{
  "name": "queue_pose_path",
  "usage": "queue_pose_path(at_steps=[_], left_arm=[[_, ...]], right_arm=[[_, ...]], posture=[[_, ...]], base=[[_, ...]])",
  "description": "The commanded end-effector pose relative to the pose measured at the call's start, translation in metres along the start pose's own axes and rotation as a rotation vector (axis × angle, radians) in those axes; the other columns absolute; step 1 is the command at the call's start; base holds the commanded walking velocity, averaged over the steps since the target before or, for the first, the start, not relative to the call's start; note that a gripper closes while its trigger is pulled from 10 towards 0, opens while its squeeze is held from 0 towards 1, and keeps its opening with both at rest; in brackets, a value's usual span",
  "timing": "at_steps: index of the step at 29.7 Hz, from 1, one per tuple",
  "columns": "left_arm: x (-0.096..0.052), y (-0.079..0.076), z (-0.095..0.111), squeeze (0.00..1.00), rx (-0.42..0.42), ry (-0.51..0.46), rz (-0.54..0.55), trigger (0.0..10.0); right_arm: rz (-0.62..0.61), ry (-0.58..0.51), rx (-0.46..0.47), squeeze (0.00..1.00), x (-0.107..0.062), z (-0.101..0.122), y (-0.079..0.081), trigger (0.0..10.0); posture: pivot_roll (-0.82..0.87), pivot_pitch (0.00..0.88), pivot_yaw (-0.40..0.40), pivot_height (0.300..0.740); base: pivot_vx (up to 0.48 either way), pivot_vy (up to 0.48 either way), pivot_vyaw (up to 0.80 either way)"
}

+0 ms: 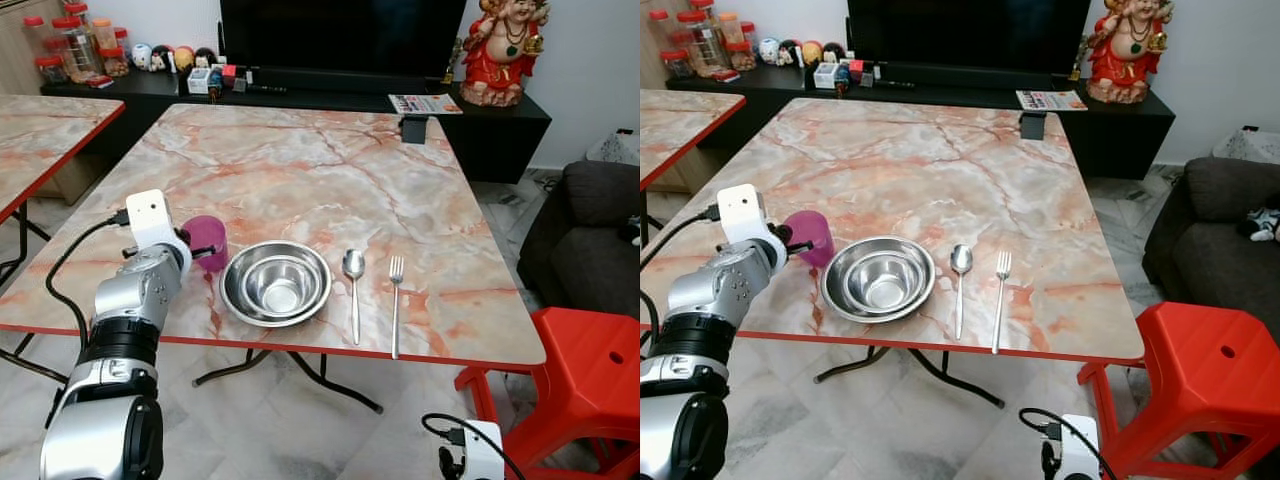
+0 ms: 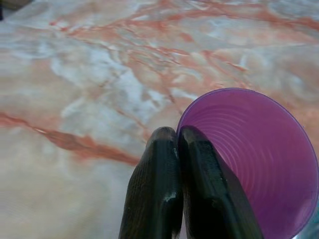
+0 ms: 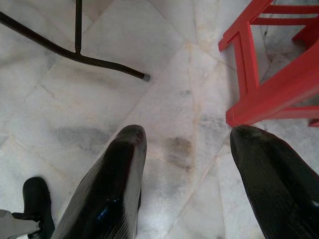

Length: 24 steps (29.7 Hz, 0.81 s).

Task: Setting the table

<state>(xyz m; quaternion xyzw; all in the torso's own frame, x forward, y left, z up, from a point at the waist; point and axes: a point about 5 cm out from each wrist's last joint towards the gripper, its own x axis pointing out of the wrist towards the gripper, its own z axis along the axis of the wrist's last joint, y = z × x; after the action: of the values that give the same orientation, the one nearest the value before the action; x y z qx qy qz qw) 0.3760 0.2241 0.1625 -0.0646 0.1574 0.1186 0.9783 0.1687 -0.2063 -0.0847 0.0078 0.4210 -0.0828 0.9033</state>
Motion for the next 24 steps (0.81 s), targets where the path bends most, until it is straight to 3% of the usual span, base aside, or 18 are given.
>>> queue_pose_path(at_steps=[1, 19, 20, 23, 24], left_arm=[[0.0007, -0.0006, 0.0103, 0.00, 0.021, -0.012, 0.014, 10.0], [0.0007, -0.0015, 0.0085, 0.00, -0.017, 0.008, 0.003, 10.0], [0.0008, -0.0016, 0.0086, 1.00, -0.017, 0.009, 0.003, 10.0], [0.0008, -0.0013, 0.0087, 1.00, -0.018, 0.009, 0.005, 10.0], [0.0008, -0.0010, 0.0088, 0.11, -0.018, 0.009, 0.007, 10.0]], right_arm=[[-0.003, 0.004, 0.005, 0.00, 0.0001, 0.0000, -0.0007, 10.0], [-0.003, 0.010, 0.013, 0.00, -0.0005, -0.0025, 0.0009, 10.0], [-0.003, 0.010, 0.013, 0.00, -0.0006, -0.0027, 0.0010, 10.0], [-0.003, 0.011, 0.013, 0.00, -0.0006, -0.0028, 0.0011, 10.0], [-0.004, 0.011, 0.014, 0.00, -0.0006, -0.0029, 0.0011, 10.0]], posture=[[-0.03, 0.000, -0.043, 0.725], [-0.03, 0.000, -0.032, 0.725], [-0.03, 0.000, -0.032, 0.725], [-0.03, 0.000, -0.031, 0.725], [-0.03, 0.000, -0.031, 0.725]], base=[[0.000, 0.000, 0.00], [0.000, 0.000, 0.00], [0.000, 0.000, 0.00], [0.000, 0.000, 0.00], [0.000, 0.000, 0.00]])
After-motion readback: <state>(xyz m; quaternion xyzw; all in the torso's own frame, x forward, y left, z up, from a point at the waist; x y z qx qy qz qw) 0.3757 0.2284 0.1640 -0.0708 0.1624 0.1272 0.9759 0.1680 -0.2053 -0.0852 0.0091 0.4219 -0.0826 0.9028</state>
